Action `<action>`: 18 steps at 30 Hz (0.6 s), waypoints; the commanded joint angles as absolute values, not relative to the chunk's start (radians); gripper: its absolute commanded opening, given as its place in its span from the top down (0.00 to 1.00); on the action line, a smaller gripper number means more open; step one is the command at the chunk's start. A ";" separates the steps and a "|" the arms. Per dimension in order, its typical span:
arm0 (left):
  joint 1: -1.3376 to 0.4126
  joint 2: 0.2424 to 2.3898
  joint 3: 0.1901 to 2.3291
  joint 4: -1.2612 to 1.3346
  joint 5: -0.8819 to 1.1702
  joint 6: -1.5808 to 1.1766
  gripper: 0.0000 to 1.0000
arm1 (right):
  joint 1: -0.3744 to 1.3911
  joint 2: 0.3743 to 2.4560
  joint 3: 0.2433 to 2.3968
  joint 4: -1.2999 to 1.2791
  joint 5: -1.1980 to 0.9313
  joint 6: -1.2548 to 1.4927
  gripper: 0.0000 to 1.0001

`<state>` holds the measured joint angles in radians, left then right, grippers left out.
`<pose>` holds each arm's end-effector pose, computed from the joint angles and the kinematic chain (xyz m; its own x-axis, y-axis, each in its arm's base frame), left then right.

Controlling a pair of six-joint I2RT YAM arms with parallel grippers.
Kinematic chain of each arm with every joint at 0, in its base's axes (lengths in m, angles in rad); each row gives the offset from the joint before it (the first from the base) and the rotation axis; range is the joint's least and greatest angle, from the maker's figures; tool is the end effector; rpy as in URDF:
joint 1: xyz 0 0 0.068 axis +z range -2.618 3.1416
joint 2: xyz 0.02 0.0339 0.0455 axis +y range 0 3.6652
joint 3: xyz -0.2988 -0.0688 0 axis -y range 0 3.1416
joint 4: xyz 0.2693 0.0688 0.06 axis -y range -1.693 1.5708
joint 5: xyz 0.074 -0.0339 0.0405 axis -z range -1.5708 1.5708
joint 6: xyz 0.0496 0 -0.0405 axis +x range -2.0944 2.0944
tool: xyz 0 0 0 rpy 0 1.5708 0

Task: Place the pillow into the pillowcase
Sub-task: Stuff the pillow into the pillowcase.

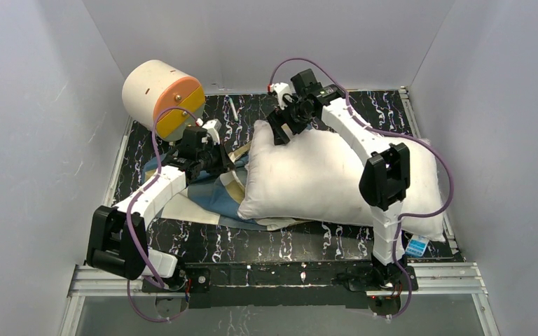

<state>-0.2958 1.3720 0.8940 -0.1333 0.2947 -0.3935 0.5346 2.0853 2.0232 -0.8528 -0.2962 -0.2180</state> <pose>0.3088 -0.1092 0.2661 -0.7012 -0.1699 -0.6924 0.2573 0.8455 -0.4679 0.4346 0.2741 0.3205 -0.5273 -0.5526 -0.6455 -0.7728 0.6276 0.0939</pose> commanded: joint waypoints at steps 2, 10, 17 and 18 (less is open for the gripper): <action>-0.290 1.387 0.895 -0.122 0.293 -0.409 1.00 | 0.549 2.013 2.176 -1.018 -0.463 -0.422 0.02; -0.290 1.407 0.913 -0.122 0.283 -0.408 1.00 | 0.574 2.124 2.061 -0.961 -0.425 -0.452 0.02; -0.291 1.425 0.961 -0.214 0.162 -0.435 1.00 | 0.578 2.189 2.001 -0.954 -0.480 -0.412 0.65; -0.291 1.428 0.976 -0.223 0.158 -0.425 1.00 | 0.578 2.154 1.950 -0.932 -0.468 -0.408 0.76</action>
<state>-0.2958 1.4242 0.9112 -0.1608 0.2199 -0.4236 0.5766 2.1971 2.0579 -0.9100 -0.4629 -0.4202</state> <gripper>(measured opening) 0.010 0.447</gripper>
